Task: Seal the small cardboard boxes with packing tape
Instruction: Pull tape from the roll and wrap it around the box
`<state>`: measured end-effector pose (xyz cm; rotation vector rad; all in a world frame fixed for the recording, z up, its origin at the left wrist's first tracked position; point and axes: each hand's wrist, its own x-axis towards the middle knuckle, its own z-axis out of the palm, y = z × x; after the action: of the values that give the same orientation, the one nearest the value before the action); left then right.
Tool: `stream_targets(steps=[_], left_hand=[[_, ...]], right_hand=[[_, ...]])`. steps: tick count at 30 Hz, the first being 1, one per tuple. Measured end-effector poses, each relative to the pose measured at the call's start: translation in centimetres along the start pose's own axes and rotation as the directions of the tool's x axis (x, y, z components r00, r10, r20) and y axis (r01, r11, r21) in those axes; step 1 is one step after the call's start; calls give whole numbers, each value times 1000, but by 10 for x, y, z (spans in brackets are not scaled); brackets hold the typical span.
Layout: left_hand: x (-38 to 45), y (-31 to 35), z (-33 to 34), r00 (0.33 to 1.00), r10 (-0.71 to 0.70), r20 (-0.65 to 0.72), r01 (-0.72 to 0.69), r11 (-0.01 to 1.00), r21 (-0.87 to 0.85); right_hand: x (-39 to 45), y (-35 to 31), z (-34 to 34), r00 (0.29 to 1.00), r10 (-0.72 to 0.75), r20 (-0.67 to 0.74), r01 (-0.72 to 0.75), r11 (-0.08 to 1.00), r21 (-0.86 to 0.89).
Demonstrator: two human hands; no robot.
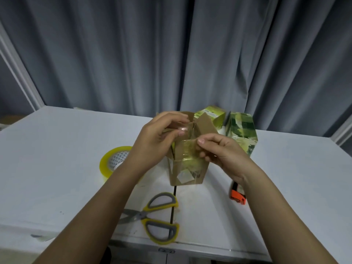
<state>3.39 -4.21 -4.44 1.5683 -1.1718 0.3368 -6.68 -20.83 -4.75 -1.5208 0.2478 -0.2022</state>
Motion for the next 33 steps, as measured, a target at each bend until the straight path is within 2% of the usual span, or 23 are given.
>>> stream_targets(steps=[3,5,7,9,11,14,16,19,21,24,26,28,31,33], left_hand=[[-4,1,-2,987,-50,151,41,997,64],[-9,4,-1,950,-124,285,112,992,59],[-14,9,1,917,-163,365,175,985,-1],[-16,13,2,905,-194,378,244,966,-89],[-16,14,1,912,-251,325,299,948,-108],[-14,10,-3,921,-367,132,362,930,64],[-13,8,-4,912,-407,55,402,912,87],[-12,8,-3,901,-433,31,426,896,128],[-11,7,-9,904,-427,25,405,874,267],[-9,5,-24,924,-371,-91,373,823,430],[-9,8,-22,929,-333,-159,369,862,348],[-10,15,-7,891,-436,-123,449,886,116],[-10,25,20,765,-640,71,642,752,-150],[-11,25,31,731,-676,89,672,692,-265]], right_hand=[[-5,-3,-11,992,-86,-91,67,978,-198],[-8,-3,-13,985,-128,-117,89,952,-293],[-12,-2,-11,986,-132,-99,95,945,-314],[-15,-1,-9,986,-143,-81,112,947,-302],[-16,-1,-9,980,-173,-103,135,945,-297],[-18,-4,-14,972,-188,-143,145,952,-269],[-19,-5,-16,972,-191,-140,151,956,-253],[-17,-2,-11,960,-217,-176,167,952,-258],[-16,1,-8,946,-231,-230,173,954,-246],[-16,0,-14,912,-248,-326,176,956,-235],[-16,-2,-17,903,-256,-345,188,957,-219],[-16,-2,-13,906,-250,-340,198,963,-181],[-16,1,1,920,-206,-334,190,979,-80],[-16,4,7,929,-182,-323,182,983,-32]])
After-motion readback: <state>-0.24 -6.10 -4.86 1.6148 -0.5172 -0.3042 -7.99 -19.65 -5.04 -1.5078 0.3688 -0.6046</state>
